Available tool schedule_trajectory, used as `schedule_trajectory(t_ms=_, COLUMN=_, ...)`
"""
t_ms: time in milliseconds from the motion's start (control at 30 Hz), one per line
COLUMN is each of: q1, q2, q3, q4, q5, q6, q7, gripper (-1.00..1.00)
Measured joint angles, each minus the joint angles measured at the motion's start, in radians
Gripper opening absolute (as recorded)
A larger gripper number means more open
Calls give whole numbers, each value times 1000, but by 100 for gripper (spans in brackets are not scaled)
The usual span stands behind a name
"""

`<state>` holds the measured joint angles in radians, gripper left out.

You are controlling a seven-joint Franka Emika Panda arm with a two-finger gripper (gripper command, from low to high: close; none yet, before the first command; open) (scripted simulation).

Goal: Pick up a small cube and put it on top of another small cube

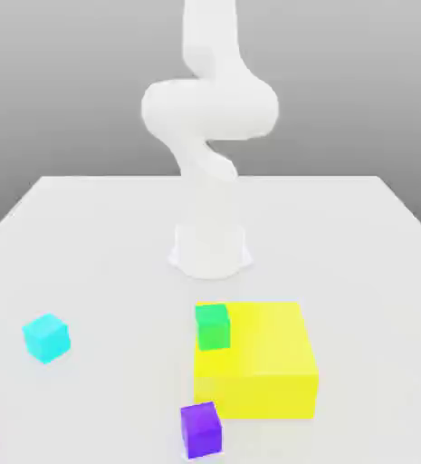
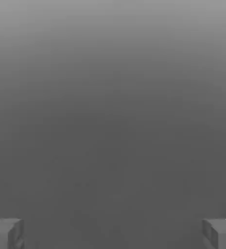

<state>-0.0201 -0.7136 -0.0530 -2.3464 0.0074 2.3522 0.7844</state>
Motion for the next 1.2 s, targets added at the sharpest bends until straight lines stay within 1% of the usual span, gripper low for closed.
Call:
schedule_trajectory(t_ms=367, q1=-108, q2=409, q3=-240, q4=-213, q5=52, q6=244, q7=-86, gripper=0)
schedule_trajectory(t_ms=533, q1=-173, q2=591, q3=-328, q4=-308, q5=84, q6=352, q7=-130, gripper=0)
schedule_trajectory(t_ms=667, q1=-257, q2=736, q3=-382, q4=-384, q5=98, q6=439, q7=-158, gripper=0)
schedule_trajectory(t_ms=700, q1=-275, q2=769, q3=-386, q4=-396, q5=107, q6=461, q7=-167, gripper=0)
schedule_trajectory(t_ms=767, q1=-295, q2=830, q3=-361, q4=-397, q5=160, q6=503, q7=-210, gripper=0)
schedule_trajectory(t_ms=833, q1=-332, q2=888, q3=-310, q4=-387, q5=230, q6=544, q7=-263, gripper=0)
schedule_trajectory(t_ms=967, q1=-436, q2=1000, q3=-175, q4=-361, q5=367, q6=626, q7=-367, gripper=0)
schedule_trajectory(t_ms=1000, q1=-465, q2=1024, q3=-141, q4=-356, q5=390, q6=644, q7=-383, gripper=-100)
schedule_trajectory(t_ms=1167, q1=-465, q2=1024, q3=-141, q4=-356, q5=388, q6=643, q7=-381, gripper=-100)
schedule_trajectory(t_ms=1200, q1=-481, q2=1035, q3=-122, q4=-353, q5=399, q6=653, q7=-390, gripper=-100)
